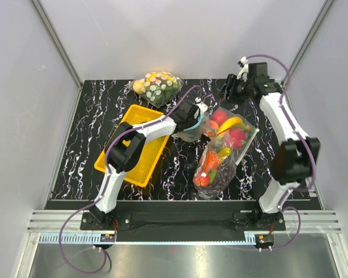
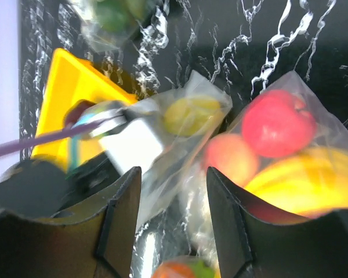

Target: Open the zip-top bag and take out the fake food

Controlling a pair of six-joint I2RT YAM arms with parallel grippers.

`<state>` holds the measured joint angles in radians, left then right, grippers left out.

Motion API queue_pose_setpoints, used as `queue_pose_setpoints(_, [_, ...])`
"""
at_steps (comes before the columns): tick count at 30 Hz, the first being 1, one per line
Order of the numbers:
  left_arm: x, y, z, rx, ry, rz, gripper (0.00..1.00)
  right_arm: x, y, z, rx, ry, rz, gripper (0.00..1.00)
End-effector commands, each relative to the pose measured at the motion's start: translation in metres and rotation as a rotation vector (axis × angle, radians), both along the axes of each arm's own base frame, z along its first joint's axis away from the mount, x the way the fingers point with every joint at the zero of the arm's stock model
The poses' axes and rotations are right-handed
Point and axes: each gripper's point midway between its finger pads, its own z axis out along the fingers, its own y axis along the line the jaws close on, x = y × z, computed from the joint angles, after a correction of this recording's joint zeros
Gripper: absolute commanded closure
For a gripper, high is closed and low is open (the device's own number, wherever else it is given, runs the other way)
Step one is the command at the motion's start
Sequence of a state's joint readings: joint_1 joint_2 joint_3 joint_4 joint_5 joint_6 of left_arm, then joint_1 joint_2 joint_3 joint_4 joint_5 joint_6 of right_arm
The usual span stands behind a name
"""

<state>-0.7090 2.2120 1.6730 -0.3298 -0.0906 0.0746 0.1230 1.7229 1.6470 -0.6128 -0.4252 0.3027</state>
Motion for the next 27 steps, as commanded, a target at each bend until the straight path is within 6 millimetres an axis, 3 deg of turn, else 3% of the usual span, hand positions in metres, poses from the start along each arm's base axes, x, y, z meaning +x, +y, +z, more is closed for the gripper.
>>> queue_pose_setpoints(1, [0.010, -0.012, 0.038, -0.123, -0.036, -0.009, 0.20, 0.031, 0.014, 0.005, 0.063, -0.054, 0.106, 0.45])
queue_pose_setpoints(2, [0.013, -0.010, 0.038, -0.131, -0.031, -0.001, 0.20, 0.040, 0.016, -0.019, 0.061, -0.002, 0.115, 0.45])
queue_pose_setpoints(4, [0.014, -0.011, 0.038, -0.156, -0.019, -0.006, 0.19, 0.048, 0.020, -0.023, 0.072, 0.010, 0.140, 0.45])
queue_pose_setpoints(5, [0.017, -0.008, 0.036, -0.158, -0.014, 0.001, 0.19, 0.054, 0.021, -0.038, 0.076, 0.039, 0.139, 0.45])
queue_pose_setpoints(7, [0.022, -0.011, 0.040, -0.174, -0.015, -0.003, 0.19, 0.060, 0.024, -0.044, 0.095, 0.052, 0.131, 0.46])
queue_pose_setpoints(8, [0.024, -0.009, 0.039, -0.172, -0.011, -0.002, 0.19, 0.063, 0.025, -0.057, 0.100, 0.086, 0.128, 0.46])
queue_pose_setpoints(11, [0.032, -0.011, 0.039, -0.174, -0.004, 0.001, 0.18, 0.060, 0.028, -0.079, 0.119, 0.169, 0.139, 0.47])
queue_pose_setpoints(21, [0.039, -0.008, 0.030, -0.188, 0.032, 0.002, 0.18, 0.042, 0.034, -0.120, 0.136, 0.322, 0.167, 0.47])
queue_pose_setpoints(27, [0.038, -0.006, 0.020, -0.201, 0.059, 0.005, 0.18, 0.035, 0.046, -0.132, 0.172, 0.370, 0.195, 0.43])
